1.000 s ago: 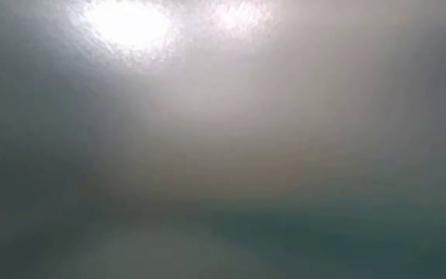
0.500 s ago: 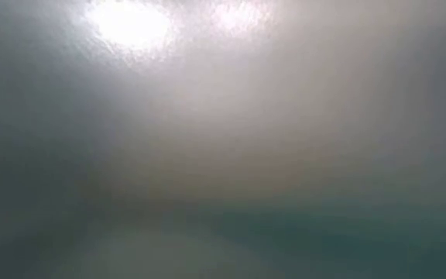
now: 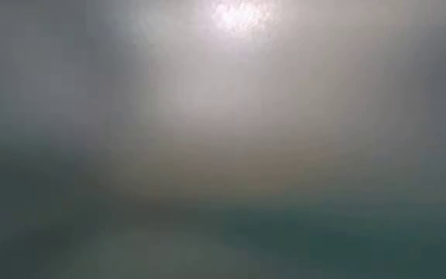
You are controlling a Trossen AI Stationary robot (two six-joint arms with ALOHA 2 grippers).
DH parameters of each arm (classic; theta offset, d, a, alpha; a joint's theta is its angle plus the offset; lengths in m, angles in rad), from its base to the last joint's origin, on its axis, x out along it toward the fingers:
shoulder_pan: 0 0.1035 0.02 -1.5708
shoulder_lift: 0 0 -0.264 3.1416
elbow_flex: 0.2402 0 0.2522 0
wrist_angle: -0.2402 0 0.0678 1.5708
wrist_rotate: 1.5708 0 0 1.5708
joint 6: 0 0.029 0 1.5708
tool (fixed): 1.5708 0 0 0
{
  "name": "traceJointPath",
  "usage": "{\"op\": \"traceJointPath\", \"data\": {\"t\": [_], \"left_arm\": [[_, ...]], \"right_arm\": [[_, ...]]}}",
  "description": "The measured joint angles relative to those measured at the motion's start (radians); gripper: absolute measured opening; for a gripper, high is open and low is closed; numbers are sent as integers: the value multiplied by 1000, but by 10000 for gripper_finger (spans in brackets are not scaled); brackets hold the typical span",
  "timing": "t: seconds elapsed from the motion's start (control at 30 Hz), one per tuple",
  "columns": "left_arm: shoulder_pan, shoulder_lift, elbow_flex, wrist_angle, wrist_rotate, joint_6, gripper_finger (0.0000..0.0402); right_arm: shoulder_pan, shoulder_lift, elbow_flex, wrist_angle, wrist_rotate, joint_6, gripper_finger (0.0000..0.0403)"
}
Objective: Sort silverware by color (type)
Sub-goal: Put the blue spoon into the yellow bin, then put the black spoon into the orange bin
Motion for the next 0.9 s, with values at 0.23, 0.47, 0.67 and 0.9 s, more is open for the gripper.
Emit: {"op": "traceJointPath", "data": {"t": [0.23, 0.47, 0.67, 0.9], "left_arm": [[87, 208, 183, 174, 107, 224, 20], [155, 392, 291, 340, 256, 349, 20], [196, 497, 307, 558, 369, 351, 27], [220, 525, 303, 606, 377, 285, 69]], "right_arm": [[0, 0, 0, 0, 0, 0, 185], [0, 0, 0, 0, 0, 0, 185], [0, 0, 0, 0, 0, 0, 185], [0, 0, 0, 0, 0, 0, 185]]}}
